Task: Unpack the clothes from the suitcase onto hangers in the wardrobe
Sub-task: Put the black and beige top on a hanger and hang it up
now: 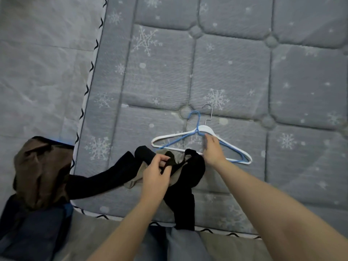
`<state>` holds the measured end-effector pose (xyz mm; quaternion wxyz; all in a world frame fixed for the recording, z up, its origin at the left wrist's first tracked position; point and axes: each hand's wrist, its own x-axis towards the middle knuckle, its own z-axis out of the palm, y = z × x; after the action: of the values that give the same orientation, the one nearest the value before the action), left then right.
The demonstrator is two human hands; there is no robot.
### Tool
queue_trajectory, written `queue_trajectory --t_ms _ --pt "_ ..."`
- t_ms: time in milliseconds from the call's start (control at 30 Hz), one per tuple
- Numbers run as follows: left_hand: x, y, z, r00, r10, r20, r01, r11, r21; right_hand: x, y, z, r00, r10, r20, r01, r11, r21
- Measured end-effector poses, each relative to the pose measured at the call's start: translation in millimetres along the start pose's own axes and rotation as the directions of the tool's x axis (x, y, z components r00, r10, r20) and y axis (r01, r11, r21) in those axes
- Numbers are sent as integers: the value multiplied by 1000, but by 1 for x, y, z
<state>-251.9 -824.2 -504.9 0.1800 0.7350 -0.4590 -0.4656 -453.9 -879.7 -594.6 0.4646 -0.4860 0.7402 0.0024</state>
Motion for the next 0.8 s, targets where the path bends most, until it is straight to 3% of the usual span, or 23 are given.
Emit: queue_trajectory --t_ms 133,233,333,533,800 --pt "-1 -15 3 997 -47 -59 43 997 -64 30 5 15 999 20 -48 -26 990 -142" --pt "-4 -25 -1 994 -42 -101 36 998 -58 40 8 16 989 38 -144 -96 901 -423" --pt "-6 -33 -10 995 -54 -88 51 998 -37 31 11 13 977 -74 -198 -52 823 -566" --pt "-14 -28 -39 992 -92 -88 85 994 -71 -23 -9 13 974 -119 -194 83 979 -185" --pt "-28 -2 -88 992 -99 -75 90 988 -126 -97 -56 12 931 -185 -314 107 963 -248"
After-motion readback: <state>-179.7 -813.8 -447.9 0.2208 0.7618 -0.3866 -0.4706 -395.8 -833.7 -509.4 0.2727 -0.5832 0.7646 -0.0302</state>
